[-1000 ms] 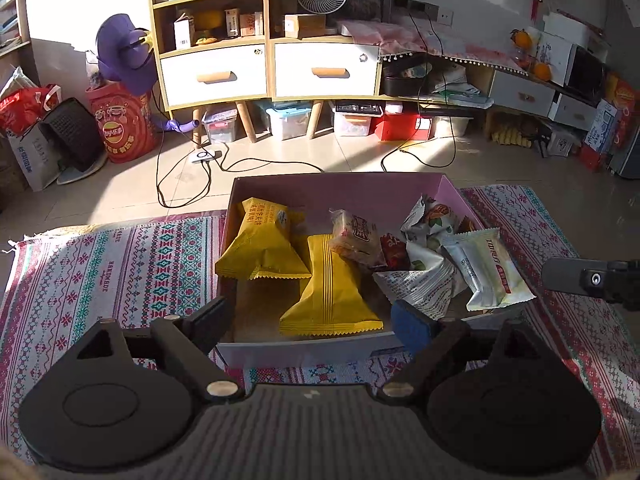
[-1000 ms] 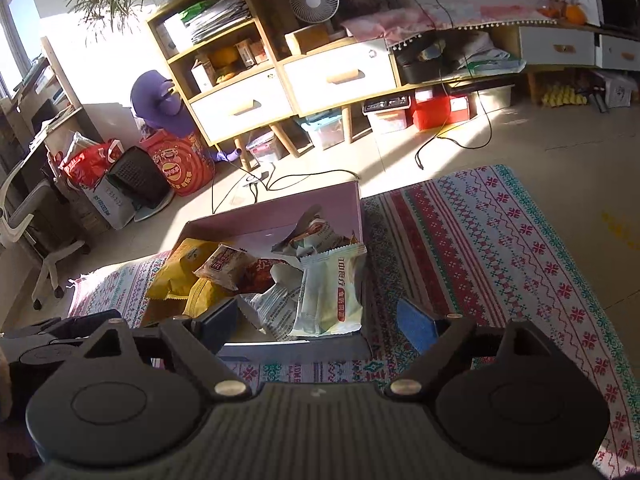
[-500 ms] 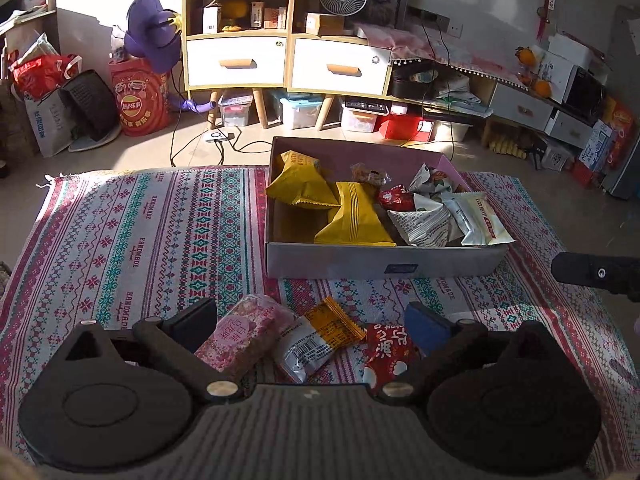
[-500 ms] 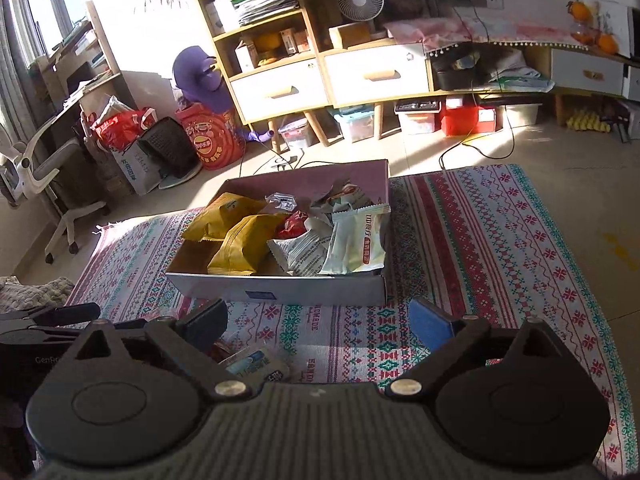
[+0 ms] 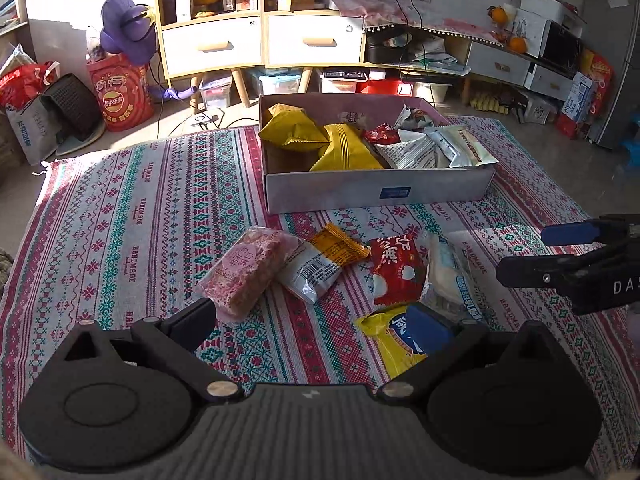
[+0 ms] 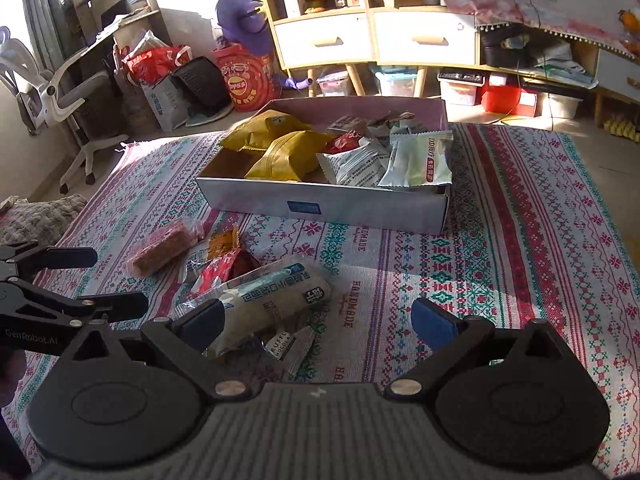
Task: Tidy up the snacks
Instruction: 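Withdraw both grippers from the box toward the remaining snacks, then grasp the blue-printed yellow chip bag left while the right grasps the white milk-bread bag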
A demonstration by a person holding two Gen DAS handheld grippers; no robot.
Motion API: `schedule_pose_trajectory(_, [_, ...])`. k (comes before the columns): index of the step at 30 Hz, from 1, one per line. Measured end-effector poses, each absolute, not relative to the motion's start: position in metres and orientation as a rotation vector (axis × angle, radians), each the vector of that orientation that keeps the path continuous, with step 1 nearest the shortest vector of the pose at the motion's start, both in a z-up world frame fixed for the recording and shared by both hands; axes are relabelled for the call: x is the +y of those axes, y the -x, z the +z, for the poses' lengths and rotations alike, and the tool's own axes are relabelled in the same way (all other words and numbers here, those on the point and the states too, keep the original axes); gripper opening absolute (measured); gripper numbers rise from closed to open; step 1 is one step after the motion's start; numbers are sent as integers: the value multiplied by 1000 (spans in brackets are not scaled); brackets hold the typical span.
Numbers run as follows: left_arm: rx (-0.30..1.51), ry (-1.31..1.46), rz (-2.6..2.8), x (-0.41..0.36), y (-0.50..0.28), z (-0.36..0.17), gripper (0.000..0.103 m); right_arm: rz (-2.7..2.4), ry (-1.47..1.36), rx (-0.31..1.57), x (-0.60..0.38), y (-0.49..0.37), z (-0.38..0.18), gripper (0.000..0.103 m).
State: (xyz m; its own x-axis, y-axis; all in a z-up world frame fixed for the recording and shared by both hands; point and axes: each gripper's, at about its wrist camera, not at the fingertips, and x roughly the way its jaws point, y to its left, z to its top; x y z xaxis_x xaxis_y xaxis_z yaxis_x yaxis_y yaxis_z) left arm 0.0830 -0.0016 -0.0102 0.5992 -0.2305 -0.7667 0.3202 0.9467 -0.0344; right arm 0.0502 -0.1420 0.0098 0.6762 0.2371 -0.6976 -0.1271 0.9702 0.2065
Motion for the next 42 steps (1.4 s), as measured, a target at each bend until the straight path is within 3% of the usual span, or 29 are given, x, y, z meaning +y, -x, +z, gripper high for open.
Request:
schedule_pose_trajectory(12, [947,-91,-418,-25,-72,-32,103,301,-248,858,-123,-72,3,98])
schedule_pose_trajectory(16, [962,-101,-440,-38,-72,-41,103,273,-230,867,-124,-75,-2,92])
schedule_pose_trajectory(19, [984,-123,-445,-42,-71,-45,98,264,-251,910,-127,-75,-12,84])
schedule_pose_trajectory(21, [1002,-119,-439,-40,-71,-46,89,267,-262,930,-130,-73,-16,81])
schedule_pose_trajectory(26, [1015,-122,-421,-31,-69,-44,78,261,-188,943,-131,-65,-12,60])
schedule_pose_trajectory(37, [1030,-86,-408,-22,-79,-39,59,237,-18,937,-143,-45,-14,58])
schedule_pose_trajectory(42, [1036,-80,-390,-27,-85,-38,55,249,24,916,-134,-55,-15,47])
